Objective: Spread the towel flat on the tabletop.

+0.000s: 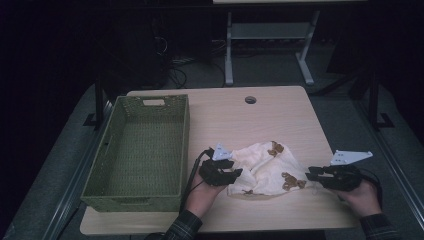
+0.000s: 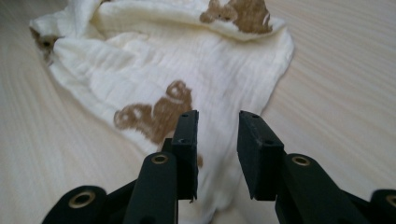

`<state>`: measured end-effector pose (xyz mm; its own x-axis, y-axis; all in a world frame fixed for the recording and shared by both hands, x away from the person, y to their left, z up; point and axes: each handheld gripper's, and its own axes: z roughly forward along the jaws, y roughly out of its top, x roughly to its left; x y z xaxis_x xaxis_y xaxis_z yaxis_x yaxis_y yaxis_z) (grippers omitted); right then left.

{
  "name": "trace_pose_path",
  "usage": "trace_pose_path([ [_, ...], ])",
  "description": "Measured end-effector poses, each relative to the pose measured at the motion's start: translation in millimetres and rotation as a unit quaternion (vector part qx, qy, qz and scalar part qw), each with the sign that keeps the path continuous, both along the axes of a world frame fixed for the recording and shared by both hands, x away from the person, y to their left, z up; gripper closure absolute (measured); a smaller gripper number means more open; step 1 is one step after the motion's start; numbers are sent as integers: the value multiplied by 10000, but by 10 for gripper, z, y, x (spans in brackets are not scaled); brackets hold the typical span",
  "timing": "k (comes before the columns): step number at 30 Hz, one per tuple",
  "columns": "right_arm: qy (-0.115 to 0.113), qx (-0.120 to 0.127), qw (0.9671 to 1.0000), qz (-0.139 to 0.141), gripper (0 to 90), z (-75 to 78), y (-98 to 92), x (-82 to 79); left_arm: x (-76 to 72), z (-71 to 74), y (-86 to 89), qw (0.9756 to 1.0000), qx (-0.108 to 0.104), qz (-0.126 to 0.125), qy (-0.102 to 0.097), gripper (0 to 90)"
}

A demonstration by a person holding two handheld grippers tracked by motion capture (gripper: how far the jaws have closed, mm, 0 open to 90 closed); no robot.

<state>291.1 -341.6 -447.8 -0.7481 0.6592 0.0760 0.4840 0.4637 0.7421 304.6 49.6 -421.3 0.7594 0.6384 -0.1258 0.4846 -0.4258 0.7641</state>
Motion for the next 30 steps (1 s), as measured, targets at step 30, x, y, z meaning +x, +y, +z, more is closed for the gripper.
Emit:
trace_pose_path([
  [30,191,238,9990,316,688,-60,701,1251,735,-288,-171,9977,332,555,199,604],
])
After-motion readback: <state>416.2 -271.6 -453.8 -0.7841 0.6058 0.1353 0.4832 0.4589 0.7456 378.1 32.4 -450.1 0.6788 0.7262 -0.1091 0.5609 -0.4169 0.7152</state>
